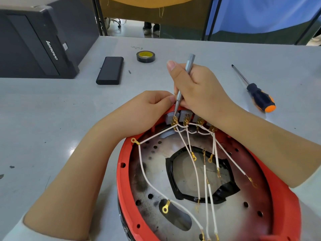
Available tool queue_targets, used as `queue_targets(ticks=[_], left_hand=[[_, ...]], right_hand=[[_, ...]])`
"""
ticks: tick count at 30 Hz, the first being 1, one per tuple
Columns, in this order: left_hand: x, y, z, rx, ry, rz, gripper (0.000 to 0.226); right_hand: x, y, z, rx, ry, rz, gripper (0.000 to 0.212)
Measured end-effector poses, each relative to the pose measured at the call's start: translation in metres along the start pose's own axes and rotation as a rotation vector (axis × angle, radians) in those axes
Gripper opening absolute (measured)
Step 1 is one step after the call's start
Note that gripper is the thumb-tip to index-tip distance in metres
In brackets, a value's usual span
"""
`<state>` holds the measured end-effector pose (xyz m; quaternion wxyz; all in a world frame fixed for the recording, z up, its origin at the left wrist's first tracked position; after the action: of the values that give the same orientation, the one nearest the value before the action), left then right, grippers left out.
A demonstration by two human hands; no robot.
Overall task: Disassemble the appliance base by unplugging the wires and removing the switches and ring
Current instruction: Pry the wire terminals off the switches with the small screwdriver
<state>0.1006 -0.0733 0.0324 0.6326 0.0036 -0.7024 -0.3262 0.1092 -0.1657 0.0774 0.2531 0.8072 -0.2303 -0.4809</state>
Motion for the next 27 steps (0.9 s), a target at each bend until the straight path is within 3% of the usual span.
queue_targets(ticks=[27], left_hand=[[0.0004,0.0012,-0.0002,0.003,-0.019,0.014,0.036]], right_hand=[[0.0105,-0.0053,-0.0067,-0.035,-0.144,0.023,0.053]])
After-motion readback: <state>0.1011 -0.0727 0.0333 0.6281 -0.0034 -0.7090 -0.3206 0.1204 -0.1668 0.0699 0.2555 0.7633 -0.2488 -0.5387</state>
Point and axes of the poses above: each hand's wrist, its own z-axis away from the middle knuckle, its own y-axis out of the back of the hand, x = y × z, the point moved 8 cm from there along -z, towards the middle knuckle, and after that the axes turned 12 degrees about z, right-handed, at the moved point
